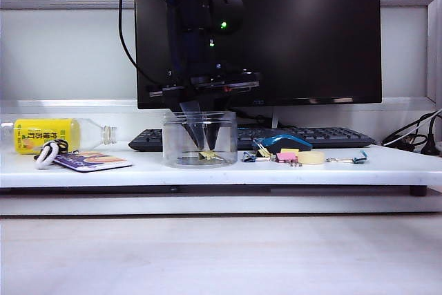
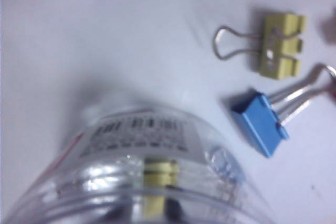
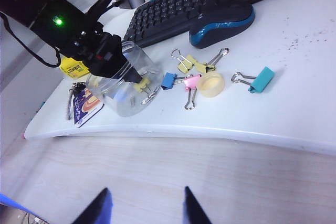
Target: Take the clips out of the round transparent plastic box and place them on the table.
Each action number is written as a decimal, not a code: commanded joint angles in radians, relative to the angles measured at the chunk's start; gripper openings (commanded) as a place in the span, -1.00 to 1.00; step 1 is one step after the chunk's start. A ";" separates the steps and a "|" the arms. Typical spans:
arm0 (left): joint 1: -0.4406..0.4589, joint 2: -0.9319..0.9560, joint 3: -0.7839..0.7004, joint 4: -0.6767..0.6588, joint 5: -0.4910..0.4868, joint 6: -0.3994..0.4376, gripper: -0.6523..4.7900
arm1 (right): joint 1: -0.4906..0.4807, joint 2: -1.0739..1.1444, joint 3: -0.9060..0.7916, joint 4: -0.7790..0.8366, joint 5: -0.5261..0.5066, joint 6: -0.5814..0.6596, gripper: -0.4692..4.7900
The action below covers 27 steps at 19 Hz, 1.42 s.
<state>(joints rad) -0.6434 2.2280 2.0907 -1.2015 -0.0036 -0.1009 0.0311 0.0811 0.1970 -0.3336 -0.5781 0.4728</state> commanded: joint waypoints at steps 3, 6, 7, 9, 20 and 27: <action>-0.002 -0.005 0.005 0.003 -0.017 -0.116 -0.17 | 0.000 0.000 0.002 0.017 0.000 -0.006 -0.15; -0.003 -0.005 0.005 0.004 -0.019 -0.180 -0.14 | 0.000 0.000 0.002 0.017 0.000 -0.006 -0.15; -0.003 -0.005 0.005 0.006 -0.019 -0.225 -0.07 | 0.000 0.000 0.002 0.017 0.000 -0.006 -0.15; -0.003 -0.005 0.005 -0.008 -0.019 -0.345 -0.07 | 0.000 0.000 0.002 0.017 0.000 -0.006 -0.15; -0.032 -0.005 0.005 -0.010 -0.011 -0.941 -0.07 | 0.000 0.000 0.002 0.071 0.001 -0.005 -0.15; -0.051 -0.003 0.005 -0.004 -0.046 -1.089 -0.07 | 0.000 0.000 0.002 0.076 0.003 -0.005 -0.15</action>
<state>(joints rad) -0.6933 2.2284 2.0918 -1.2137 -0.0315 -1.1809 0.0311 0.0811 0.1970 -0.2783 -0.5755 0.4728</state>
